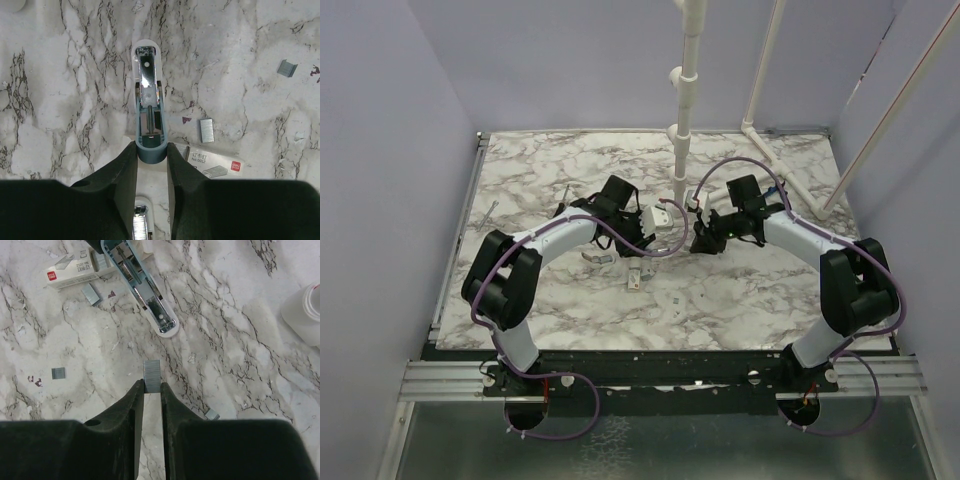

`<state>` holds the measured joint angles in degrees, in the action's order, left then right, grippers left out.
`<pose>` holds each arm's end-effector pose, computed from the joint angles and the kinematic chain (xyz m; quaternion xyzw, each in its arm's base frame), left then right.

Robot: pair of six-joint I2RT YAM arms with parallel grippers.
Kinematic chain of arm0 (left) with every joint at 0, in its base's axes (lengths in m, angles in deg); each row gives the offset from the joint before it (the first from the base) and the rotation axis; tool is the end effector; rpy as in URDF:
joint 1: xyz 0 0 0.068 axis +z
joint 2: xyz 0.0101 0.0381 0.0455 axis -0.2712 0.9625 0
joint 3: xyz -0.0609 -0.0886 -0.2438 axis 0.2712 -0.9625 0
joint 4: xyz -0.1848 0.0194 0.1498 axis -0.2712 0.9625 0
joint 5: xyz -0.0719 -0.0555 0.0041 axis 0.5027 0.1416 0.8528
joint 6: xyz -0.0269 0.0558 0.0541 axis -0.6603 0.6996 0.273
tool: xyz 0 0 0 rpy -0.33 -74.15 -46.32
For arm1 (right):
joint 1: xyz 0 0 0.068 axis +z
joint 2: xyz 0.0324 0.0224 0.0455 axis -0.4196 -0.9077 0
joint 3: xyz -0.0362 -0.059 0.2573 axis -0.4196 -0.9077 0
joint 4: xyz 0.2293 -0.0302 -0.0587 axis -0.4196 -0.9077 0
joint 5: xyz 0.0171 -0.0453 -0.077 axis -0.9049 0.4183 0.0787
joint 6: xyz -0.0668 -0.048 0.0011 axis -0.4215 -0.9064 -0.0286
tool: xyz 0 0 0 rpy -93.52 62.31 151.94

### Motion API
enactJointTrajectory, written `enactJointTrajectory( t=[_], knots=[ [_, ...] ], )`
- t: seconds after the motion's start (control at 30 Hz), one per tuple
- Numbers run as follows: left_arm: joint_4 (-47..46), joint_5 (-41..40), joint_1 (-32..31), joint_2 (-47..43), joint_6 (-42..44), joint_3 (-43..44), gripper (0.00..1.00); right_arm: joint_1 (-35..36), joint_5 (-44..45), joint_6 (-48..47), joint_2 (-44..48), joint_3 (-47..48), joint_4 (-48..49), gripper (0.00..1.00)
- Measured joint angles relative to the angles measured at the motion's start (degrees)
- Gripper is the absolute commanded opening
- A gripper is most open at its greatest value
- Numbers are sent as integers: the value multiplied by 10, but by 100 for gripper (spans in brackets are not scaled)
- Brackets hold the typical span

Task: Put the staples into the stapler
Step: Move the stapler to the center of the board.

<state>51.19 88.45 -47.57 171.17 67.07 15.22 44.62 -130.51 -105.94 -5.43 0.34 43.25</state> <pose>0.2817 -0.2170 0.1845 0.5996 0.7143 -0.2306 0.2775 0.2861 0.1542 0.1865 -0.5296 0.7267 0.2942 0.3239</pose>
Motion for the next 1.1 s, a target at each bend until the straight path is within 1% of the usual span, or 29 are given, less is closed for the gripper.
enactJointTrajectory(
  t=[0.23,0.5,0.77,0.8,1.0,1.1],
  knots=[
    [1,21,0,0,6,0,17,0,0,0,7,-8,0,20],
    [17,52,-3,-2,36,-7,17,0,0,-3,33,-14,-21,20],
    [20,67,-33,-22,66,-37,20,0,0,-25,41,-21,-55,20],
    [21,68,-36,-24,68,-39,21,0,0,-26,41,-23,-57,20],
    [29,71,-44,-37,70,-45,43,0,-1,-31,41,-29,-69,20],
    [29,71,-44,-43,69,-45,50,0,-3,-31,41,-29,-73,20]
  ],
)
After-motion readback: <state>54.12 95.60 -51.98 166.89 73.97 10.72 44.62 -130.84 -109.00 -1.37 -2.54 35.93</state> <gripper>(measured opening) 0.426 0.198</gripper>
